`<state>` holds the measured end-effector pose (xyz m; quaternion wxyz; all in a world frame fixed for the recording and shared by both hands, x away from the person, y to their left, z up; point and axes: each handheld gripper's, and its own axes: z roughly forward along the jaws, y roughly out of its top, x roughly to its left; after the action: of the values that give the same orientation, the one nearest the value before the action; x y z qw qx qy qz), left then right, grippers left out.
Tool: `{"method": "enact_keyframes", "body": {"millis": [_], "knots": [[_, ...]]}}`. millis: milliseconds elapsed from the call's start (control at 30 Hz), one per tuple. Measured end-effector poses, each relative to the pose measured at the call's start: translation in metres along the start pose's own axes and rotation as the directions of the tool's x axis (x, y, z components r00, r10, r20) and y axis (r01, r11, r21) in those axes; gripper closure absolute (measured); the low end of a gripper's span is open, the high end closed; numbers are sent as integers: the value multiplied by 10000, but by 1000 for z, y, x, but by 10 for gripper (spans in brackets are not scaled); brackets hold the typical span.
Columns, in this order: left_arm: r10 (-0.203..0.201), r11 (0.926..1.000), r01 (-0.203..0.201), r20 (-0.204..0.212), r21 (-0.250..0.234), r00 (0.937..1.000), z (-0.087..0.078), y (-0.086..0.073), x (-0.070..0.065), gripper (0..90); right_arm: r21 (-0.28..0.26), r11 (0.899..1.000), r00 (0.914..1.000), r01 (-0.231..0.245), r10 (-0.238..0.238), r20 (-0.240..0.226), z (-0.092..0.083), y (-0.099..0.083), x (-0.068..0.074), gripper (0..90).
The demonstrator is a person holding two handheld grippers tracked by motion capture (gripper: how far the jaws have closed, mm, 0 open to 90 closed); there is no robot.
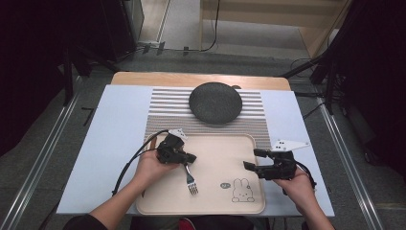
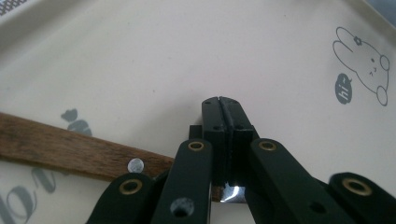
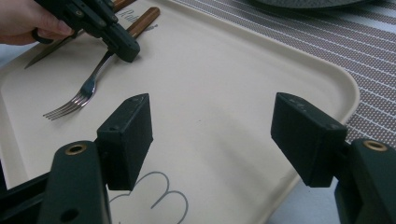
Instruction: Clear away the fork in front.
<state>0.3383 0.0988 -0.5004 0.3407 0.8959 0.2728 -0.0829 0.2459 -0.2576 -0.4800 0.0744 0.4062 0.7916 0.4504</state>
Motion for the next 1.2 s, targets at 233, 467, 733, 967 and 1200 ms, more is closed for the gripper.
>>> {"method": "enact_keyframes", "body": {"millis": [233,467,733,967,1200], "knots": [[-18,9998,21,190,-193,9998,-5,-2,-6,888,29,10000,10000,26,-26,6,1,0,1,284],[128,9999,-128,305,10,9995,0,-6,-15,888,6,10000,10000,24,-24,2,0,0,0,284],[126,9998,-131,299,177,9995,-3,-13,-15,887,-36,10000,10000,53,-53,7,0,0,0,284],[-64,9996,59,149,292,9999,-16,-23,-7,887,-25,10000,10000,44,-44,22,0,1,0,284],[-190,9994,192,-73,293,9998,-30,-34,1,887,-5,10000,10000,-13,13,41,0,1,0,284]]}}
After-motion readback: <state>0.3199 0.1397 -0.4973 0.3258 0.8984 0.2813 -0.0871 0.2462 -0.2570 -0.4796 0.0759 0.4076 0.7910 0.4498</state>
